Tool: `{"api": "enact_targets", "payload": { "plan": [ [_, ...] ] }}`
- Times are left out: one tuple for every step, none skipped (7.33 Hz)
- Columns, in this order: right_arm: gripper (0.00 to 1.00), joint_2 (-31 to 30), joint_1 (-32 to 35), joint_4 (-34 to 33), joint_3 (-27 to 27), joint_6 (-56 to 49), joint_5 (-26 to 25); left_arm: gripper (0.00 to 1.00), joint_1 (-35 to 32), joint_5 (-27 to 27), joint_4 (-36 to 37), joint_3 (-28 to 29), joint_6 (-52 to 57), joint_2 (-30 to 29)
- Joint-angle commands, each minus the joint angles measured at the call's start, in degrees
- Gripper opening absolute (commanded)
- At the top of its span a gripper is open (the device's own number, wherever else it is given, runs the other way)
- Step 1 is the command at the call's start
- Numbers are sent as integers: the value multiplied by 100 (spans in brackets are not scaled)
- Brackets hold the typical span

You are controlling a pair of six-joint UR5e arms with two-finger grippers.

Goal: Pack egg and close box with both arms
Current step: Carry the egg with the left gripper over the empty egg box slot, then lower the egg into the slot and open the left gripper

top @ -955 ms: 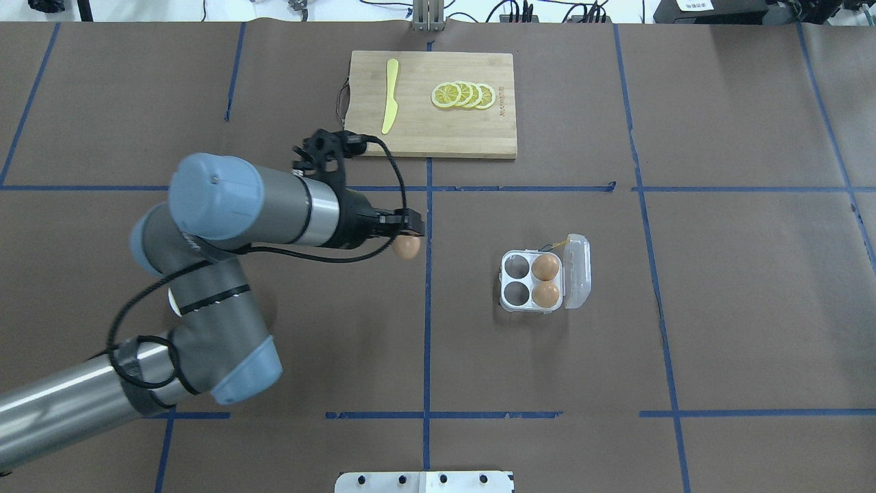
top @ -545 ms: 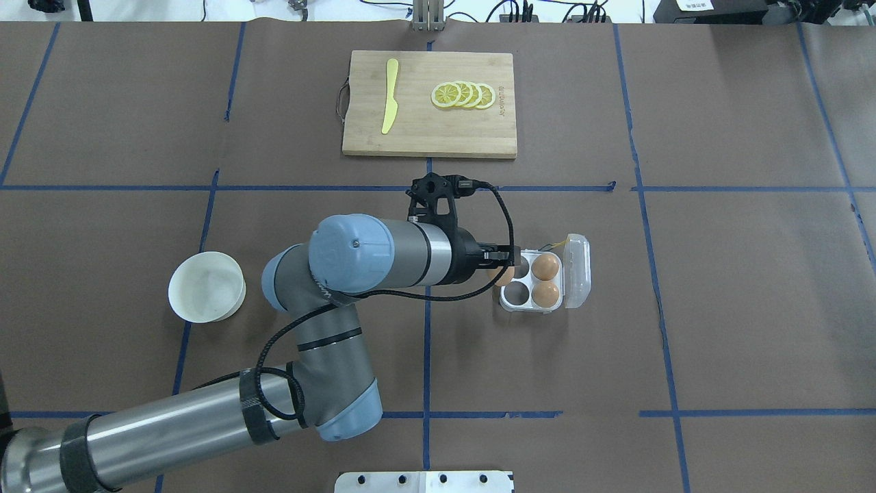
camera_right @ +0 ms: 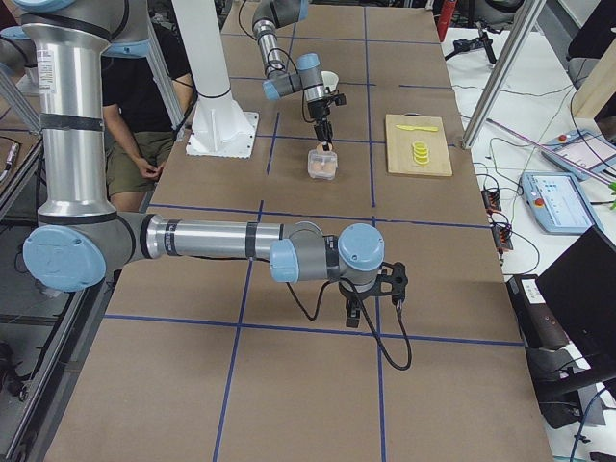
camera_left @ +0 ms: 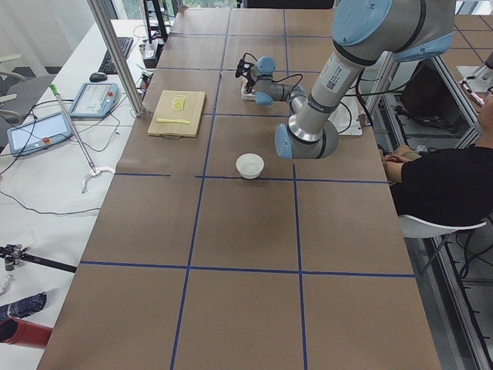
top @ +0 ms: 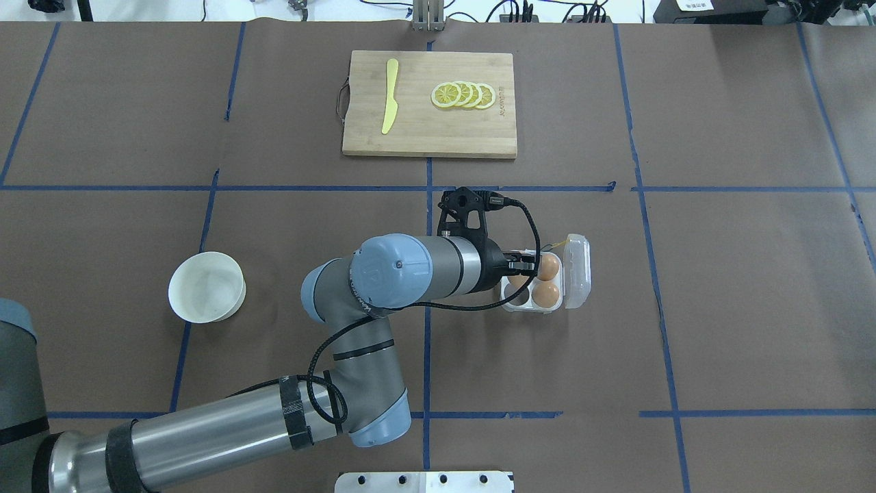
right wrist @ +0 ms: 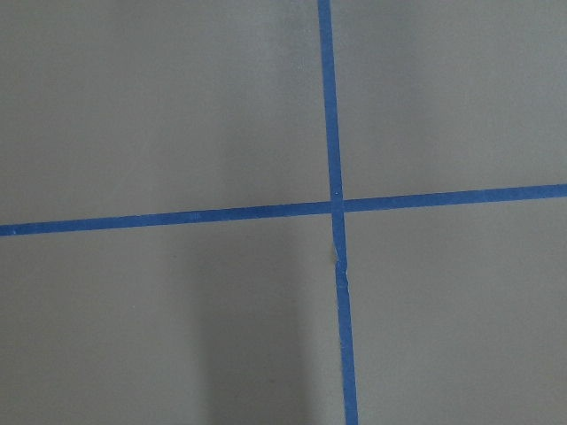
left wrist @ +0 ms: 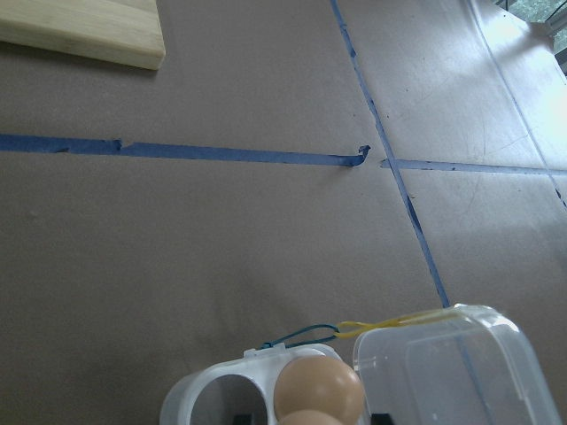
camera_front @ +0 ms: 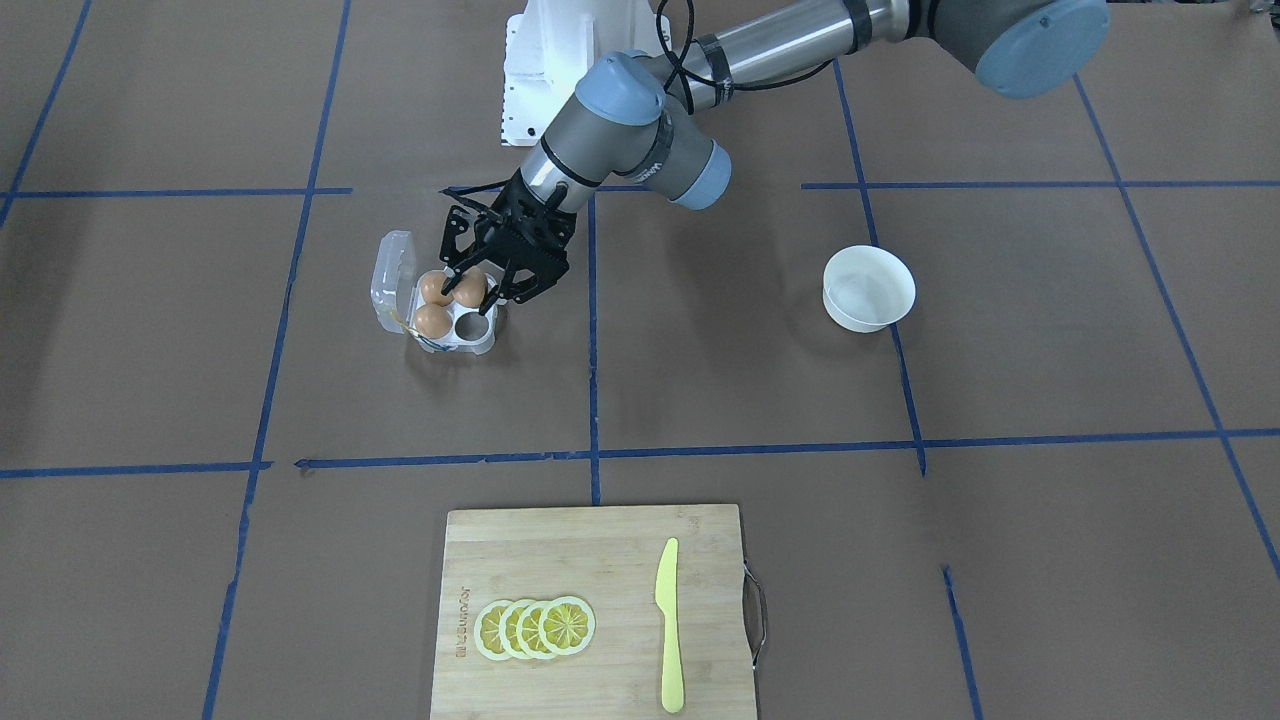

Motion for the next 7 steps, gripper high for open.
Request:
{"api": "enact_targets", "payload": {
  "plan": [
    [100,-26,0,6,11,7,-7,32,21,60,-65,32,-144,-41],
    [100,-26,0,6,2,7,-7,80,21,60,-66,33,-545,-50],
    [100,-26,0,6,11,7,2,97,21,69,-66,24,-549,-50],
    [100,-26,0,6,19,24,2,99,12,60,-57,24,-558,-50],
    [100,-26,0,23,28,24,115,100,-84,8,-22,6,-567,-50],
    [100,-18,-8,32,46,68,212,100,-215,-80,179,-46,-558,-42],
    [100,-18,-139,32,281,382,186,100,-495,-516,990,-334,-506,-33]
  ]
}}
